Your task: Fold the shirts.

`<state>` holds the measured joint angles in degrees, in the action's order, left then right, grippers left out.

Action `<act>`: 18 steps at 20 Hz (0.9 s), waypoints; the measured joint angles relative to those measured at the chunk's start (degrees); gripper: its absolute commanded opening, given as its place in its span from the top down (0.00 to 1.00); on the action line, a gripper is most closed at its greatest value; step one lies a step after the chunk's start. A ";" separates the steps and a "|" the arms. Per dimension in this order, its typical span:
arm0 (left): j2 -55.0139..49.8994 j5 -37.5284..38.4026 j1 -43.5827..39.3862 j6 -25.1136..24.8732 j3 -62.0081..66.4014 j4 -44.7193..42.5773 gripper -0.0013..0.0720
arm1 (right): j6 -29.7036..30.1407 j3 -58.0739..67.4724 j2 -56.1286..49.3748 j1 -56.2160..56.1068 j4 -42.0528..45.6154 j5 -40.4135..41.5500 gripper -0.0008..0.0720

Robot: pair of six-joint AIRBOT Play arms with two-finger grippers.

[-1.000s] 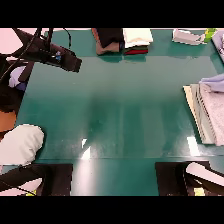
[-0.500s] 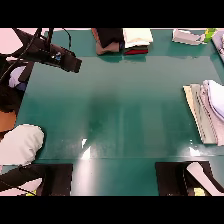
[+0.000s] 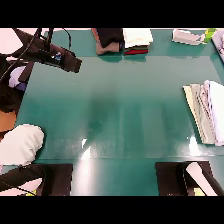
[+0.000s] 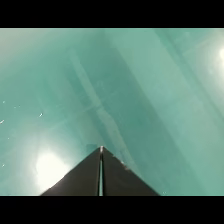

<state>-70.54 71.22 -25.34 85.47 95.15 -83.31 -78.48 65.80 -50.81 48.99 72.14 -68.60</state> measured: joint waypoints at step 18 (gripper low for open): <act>0.04 -2.19 0.00 -0.02 0.00 -0.24 0.95 | -0.57 -3.56 -10.10 -65.77 -10.56 4.44 0.96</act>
<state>-70.50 69.04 -25.34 85.45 95.15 -83.55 -79.05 62.24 -60.90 -16.78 61.58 -64.16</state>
